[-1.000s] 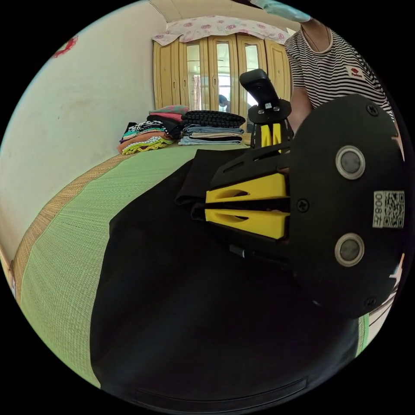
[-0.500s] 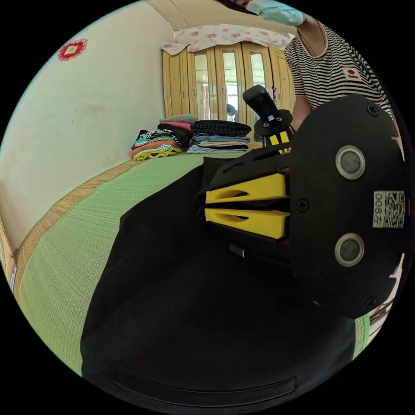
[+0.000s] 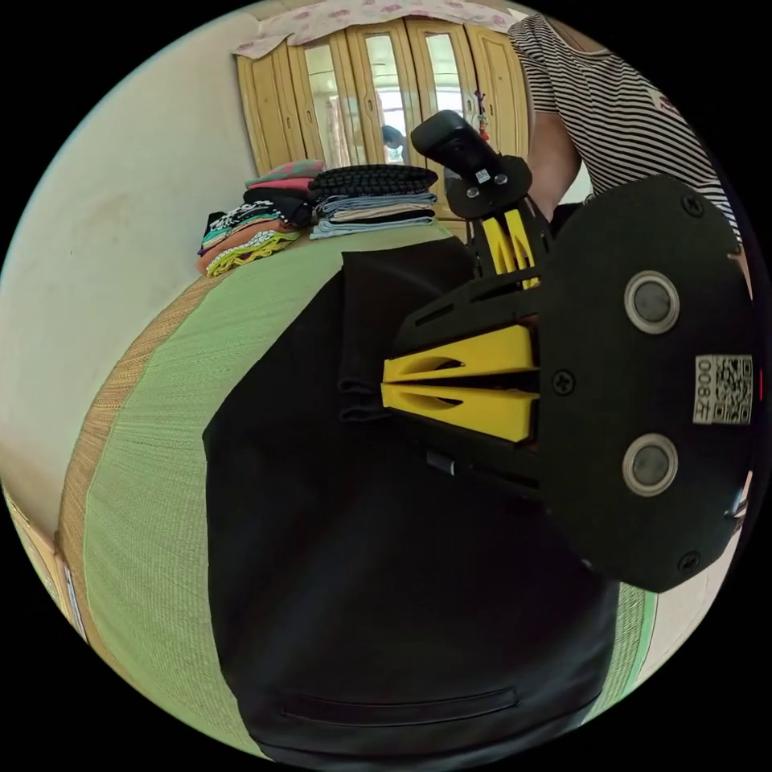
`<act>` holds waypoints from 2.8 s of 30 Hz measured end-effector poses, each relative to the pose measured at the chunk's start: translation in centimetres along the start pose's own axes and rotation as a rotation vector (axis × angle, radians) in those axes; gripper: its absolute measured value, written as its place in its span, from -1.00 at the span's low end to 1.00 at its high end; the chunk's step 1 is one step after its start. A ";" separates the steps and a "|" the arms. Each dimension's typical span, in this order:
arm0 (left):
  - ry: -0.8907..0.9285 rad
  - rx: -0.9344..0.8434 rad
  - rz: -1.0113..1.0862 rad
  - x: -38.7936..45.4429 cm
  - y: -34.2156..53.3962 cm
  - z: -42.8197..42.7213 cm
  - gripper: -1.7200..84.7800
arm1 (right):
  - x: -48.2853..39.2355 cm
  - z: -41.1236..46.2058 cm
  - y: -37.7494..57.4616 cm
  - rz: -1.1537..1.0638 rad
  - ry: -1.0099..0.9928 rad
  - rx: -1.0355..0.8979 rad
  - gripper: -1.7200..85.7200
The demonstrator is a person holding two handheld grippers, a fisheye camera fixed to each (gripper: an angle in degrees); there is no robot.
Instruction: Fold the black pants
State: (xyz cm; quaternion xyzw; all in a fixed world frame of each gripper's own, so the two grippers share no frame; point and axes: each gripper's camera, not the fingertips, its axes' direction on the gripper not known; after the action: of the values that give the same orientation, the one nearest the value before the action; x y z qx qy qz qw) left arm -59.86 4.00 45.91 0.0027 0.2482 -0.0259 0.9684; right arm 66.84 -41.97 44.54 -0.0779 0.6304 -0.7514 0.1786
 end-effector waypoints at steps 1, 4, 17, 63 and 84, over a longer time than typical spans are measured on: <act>-0.010 -0.009 0.009 0.5 0.2 1.0 -0.96 | 0.1 -0.1 0.2 0.000 0.003 0.001 -0.92; 0.019 -0.008 -0.012 1.4 0.6 2.7 -0.96 | 0.9 -1.3 1.5 0.036 -0.014 0.020 -0.92; -0.106 -0.061 0.120 10.6 5.8 11.6 -0.95 | 11.6 -13.0 20.8 0.600 -0.004 0.345 -0.94; -0.794 -0.188 0.987 52.0 29.6 49.8 -0.81 | 27.4 -22.7 34.0 0.752 -0.269 0.511 -0.84; -0.566 -0.205 0.898 49.5 31.2 42.5 -0.93 | 27.6 -23.4 23.4 0.709 -0.152 0.406 -0.74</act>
State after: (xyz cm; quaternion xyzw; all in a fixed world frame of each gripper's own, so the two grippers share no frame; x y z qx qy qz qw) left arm 5.53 31.99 59.10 0.0068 -0.0465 0.4151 0.9085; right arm 37.38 -33.90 14.19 0.1257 0.4423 -0.7444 0.4841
